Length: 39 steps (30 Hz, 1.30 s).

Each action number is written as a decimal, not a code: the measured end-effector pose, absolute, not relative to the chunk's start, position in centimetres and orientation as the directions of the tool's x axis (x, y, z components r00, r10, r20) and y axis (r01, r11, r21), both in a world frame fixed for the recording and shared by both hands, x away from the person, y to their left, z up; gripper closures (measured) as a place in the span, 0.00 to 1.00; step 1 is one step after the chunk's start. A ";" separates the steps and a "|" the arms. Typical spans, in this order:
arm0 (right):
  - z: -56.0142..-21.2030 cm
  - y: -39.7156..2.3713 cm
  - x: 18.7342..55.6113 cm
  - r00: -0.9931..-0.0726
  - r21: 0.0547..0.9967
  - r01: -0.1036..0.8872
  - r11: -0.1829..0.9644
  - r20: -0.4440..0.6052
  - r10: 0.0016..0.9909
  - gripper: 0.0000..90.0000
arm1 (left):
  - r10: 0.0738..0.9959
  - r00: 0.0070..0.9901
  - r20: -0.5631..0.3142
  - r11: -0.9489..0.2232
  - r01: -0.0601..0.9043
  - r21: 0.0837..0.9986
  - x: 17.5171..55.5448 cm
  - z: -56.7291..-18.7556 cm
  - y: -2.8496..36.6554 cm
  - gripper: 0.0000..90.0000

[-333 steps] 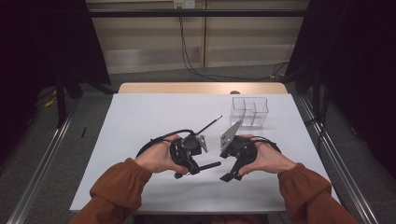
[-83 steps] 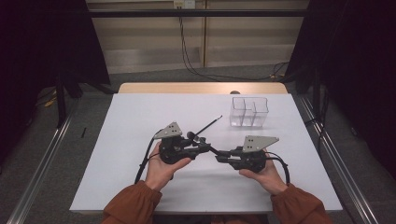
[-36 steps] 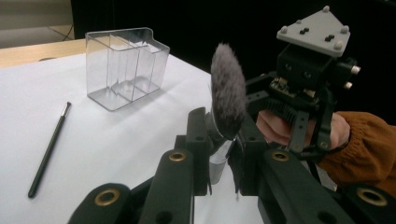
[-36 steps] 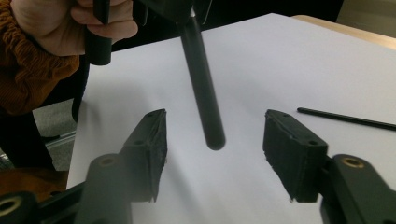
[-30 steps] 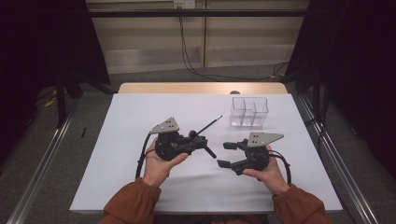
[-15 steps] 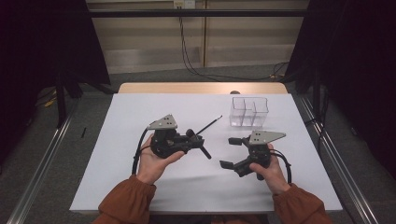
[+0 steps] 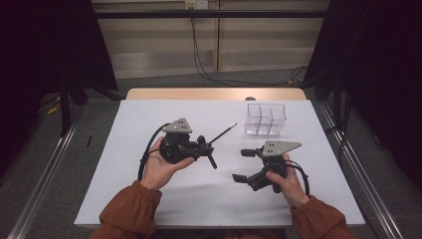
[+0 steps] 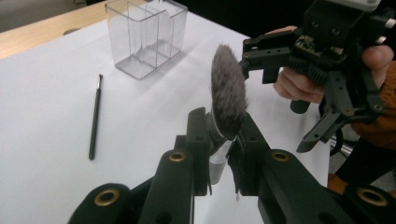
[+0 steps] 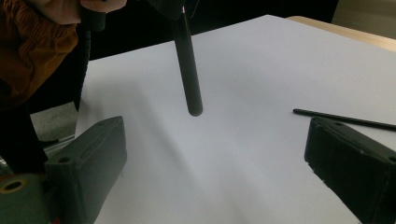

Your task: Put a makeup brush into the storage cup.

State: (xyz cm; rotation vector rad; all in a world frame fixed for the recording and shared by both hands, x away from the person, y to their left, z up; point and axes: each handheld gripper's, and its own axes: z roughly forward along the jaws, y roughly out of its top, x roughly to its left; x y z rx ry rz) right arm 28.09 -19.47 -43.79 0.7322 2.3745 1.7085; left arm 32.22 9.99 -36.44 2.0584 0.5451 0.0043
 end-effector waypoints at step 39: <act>-44.4 -16.1 28.7 -0.896 0.923 0.295 0.247 0.177 0.407 0.07 | 0.323 0.916 -0.236 -0.548 0.385 0.743 32.6 -37.4 6.4 0.88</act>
